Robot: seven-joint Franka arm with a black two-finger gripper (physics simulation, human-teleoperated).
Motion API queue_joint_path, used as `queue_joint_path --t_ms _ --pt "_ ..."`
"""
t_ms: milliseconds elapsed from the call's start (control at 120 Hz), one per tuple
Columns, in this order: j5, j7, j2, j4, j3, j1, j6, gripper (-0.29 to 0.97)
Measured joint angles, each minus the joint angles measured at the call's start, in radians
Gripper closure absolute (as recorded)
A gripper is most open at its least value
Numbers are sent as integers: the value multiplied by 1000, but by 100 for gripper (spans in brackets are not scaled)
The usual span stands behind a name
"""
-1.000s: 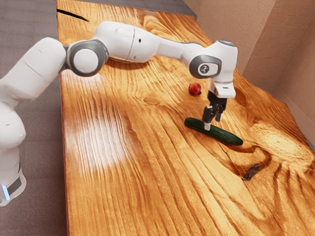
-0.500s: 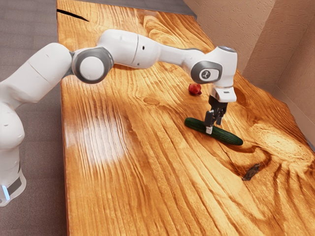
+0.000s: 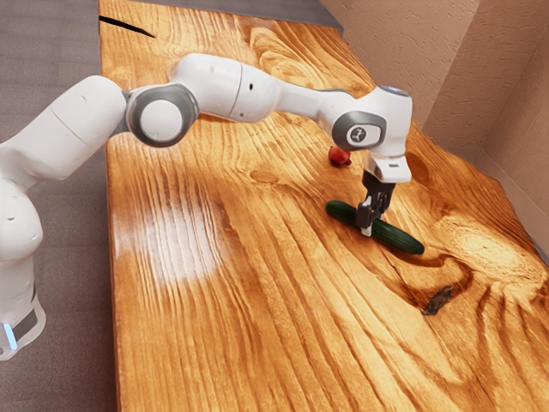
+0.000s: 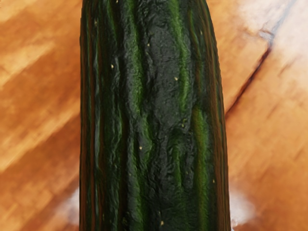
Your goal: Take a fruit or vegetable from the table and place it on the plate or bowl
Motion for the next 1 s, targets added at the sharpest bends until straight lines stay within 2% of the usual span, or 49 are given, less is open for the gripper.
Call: queue_joint_path --t_ms 308,533,683,800,1000 --pt "1 -7 -35 6 0 3 -1 46" --pt "-1 -11 -197 7 5 30 -43 48" --pt "-4 -13 -337 5 119 55 -140 48" --pt "-12 -14 -405 4 184 56 -213 49" --pt "-79 -13 -476 -2 418 58 -322 50"
